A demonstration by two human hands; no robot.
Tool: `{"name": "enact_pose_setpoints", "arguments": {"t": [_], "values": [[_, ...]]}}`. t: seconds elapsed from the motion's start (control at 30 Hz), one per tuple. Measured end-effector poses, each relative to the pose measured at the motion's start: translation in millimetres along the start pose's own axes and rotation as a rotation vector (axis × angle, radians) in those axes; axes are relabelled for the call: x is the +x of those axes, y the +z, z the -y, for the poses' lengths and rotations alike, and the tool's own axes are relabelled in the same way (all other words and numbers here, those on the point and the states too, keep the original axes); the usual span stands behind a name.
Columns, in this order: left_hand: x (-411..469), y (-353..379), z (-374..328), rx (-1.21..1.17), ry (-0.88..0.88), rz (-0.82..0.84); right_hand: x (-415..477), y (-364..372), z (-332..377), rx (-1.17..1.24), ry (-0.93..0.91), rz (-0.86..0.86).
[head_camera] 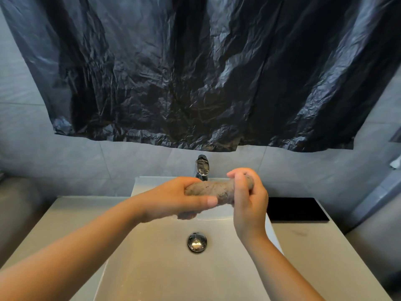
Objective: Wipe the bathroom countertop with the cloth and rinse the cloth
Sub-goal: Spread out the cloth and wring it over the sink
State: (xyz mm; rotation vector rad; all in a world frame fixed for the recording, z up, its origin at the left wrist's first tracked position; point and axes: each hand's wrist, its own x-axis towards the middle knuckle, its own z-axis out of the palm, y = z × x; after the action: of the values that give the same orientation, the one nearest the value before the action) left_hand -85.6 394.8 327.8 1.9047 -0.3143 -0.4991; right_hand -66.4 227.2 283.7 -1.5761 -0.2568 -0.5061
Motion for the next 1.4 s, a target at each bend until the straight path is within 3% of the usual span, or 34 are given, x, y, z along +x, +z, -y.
{"name": "enact_pose_setpoints", "arguments": {"t": [0.2, 0.3, 0.4, 0.5, 0.6, 0.67, 0.77, 0.87, 0.97, 1.07, 1.23, 1.3, 1.4], "values": [[4, 10, 2, 0.687, 0.137, -0.250, 16, 3, -14, -0.183, 0.161, 0.075], [8, 6, 11, 0.881, 0.207, -0.280, 23, 4, -20, -0.278, 0.198, 0.186], [14, 3, 20, 1.001, 0.284, -0.268, 31, 6, -20, -0.308, 0.335, 0.294], [20, 1, 26, 1.107, 0.334, -0.243, 35, 5, -21, -0.360, 0.586, 0.463], [24, 5, 36, 1.108, 0.383, -0.241, 36, 1, -20, -0.328, 0.845, 0.625], [27, 8, 43, 1.058, 0.389, -0.265, 37, -2, -19, -0.296, 0.906, 0.660], [29, 8, 46, 0.804, 0.241, -0.300, 35, -7, -19, -0.289, 0.708, 0.589], [32, 4, 47, 0.321, 0.105, -0.298, 20, -18, -27, -0.282, 0.398, 0.419], [31, -2, 50, -0.324, -0.045, -0.050, -1, -26, -42, -0.317, 0.074, 0.332], [32, -5, 51, -0.686, -0.183, 0.272, -13, -18, -48, -0.272, -0.101, 0.262], [32, -7, 45, -0.676, -0.273, 0.558, 0, -1, -35, -0.221, -0.285, 0.094], [29, -9, 42, -0.620, -0.291, 0.554, 7, 1, -38, -0.281, -0.349, 0.106], [24, -9, 35, -0.528, -0.280, 0.477, 13, 0, -49, -0.374, -0.289, 0.150]]}}
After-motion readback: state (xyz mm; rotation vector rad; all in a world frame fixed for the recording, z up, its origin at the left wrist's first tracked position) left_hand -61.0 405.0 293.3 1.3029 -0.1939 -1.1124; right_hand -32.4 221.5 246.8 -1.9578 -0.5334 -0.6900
